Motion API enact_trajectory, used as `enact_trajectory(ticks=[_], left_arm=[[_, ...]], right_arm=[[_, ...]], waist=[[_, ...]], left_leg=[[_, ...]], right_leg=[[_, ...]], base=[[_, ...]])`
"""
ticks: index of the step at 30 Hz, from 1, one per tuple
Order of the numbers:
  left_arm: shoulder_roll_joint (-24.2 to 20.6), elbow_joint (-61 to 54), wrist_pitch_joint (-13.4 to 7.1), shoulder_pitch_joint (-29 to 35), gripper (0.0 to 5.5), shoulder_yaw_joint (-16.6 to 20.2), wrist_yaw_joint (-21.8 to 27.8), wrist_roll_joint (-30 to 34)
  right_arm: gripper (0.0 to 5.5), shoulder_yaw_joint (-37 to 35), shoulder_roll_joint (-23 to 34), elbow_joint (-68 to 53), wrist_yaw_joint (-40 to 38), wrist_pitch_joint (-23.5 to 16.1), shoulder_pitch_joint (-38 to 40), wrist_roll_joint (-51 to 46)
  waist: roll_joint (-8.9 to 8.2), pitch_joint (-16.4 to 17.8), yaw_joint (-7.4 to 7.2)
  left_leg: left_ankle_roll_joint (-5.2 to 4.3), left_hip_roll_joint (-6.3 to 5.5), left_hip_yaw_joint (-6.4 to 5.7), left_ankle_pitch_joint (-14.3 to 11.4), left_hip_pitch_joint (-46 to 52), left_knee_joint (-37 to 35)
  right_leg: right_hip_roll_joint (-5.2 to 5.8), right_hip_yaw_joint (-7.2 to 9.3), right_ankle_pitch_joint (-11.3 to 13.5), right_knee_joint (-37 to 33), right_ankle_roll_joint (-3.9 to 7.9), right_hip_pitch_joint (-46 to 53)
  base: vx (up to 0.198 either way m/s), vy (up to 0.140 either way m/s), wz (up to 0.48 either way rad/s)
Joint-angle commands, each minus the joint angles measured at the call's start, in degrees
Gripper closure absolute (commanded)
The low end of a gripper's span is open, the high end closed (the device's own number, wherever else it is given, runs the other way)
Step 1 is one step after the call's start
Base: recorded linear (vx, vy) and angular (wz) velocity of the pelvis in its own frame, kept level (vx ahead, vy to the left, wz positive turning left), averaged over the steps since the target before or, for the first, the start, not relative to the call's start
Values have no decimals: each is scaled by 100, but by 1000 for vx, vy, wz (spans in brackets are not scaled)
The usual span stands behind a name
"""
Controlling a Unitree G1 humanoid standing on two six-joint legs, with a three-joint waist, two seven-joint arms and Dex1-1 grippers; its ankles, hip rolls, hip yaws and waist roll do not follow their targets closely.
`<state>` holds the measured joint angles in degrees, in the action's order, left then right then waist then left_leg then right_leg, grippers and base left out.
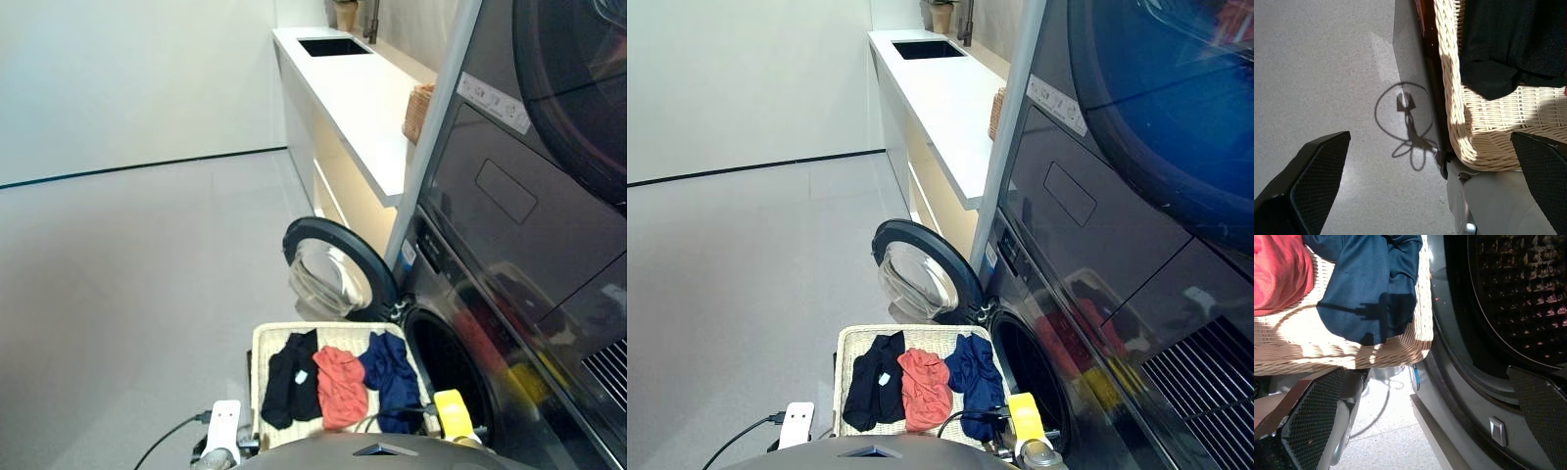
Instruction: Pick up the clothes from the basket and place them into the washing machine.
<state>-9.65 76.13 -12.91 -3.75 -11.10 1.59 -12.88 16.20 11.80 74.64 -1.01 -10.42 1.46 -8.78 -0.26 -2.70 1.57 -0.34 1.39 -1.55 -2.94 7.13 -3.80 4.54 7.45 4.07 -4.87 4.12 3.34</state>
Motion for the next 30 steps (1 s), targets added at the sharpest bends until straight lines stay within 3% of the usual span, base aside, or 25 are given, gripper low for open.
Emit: enact_trajectory(ticks=[1,13,15,17,19,20,21,25,30], left_arm=[[227,209,-137,409,0,-204,97,333],[-294,-748,-510,864,0,-1472,0,1770],[-347,-802,-521,915,0,-1536,-4,1834],[-621,-1188,-611,1195,0,-1870,-29,2082],[-774,-1361,-645,1506,0,-2060,-45,2100],[-776,-1361,-644,1512,0,-2059,-44,2099],[-881,-1477,-635,1792,0,-2243,-52,2118],[-1080,-1614,-643,2456,0,-2809,-91,2466],[-1108,-1446,-503,3114,0,-2808,-283,2330]], right_arm=[[0,149,-134,210,80,-97,-270,-9],[0,647,-109,-236,164,-229,-585,-121],[0,686,-99,-264,169,-233,-626,-123],[0,808,7,-472,192,-265,-861,-236],[0,928,86,-619,195,-305,-1089,-299],[0,926,85,-618,195,-305,-1095,-299],[0,1037,178,-799,176,-328,-1300,-365],[0,1183,304,-1256,143,-378,-1702,-583],[0,1386,439,-1905,95,-440,-2115,-829]], waist=[[-109,26,-56],[-31,286,-130],[-26,330,-136],[-4,602,-161],[-34,868,-183],[-35,850,-184],[-40,1089,-218],[-29,1265,-293],[-53,1469,-383]], left_leg=[[-113,-209,242,255,-283,-120],[-100,-244,294,325,-555,-120],[-93,-241,302,338,-603,-120],[-56,-255,357,407,-881,-16],[-21,-292,379,291,-1414,528],[-20,-292,378,274,-1463,570],[2,-318,379,223,-1914,895],[26,-284,370,233,-2690,1220],[4,-223,383,266,-3541,1580]], right_leg=[[-85,52,16,-13,215,21],[-56,-18,110,30,237,-313],[-57,-33,118,49,238,-376],[-55,-115,128,233,221,-713],[-1,-165,148,501,186,-1108],[1,-164,143,518,187,-1144],[4,-209,138,803,146,-1587],[-22,-226,60,1270,87,-2443],[-10,-230,60,1496,64,-3215]], base=[[0,0,0],[0,0,0],[-38,14,1],[-176,39,-21],[-221,24,-96],[-252,25,-52],[-228,32,29],[-154,27,-14],[-83,4,-20]])
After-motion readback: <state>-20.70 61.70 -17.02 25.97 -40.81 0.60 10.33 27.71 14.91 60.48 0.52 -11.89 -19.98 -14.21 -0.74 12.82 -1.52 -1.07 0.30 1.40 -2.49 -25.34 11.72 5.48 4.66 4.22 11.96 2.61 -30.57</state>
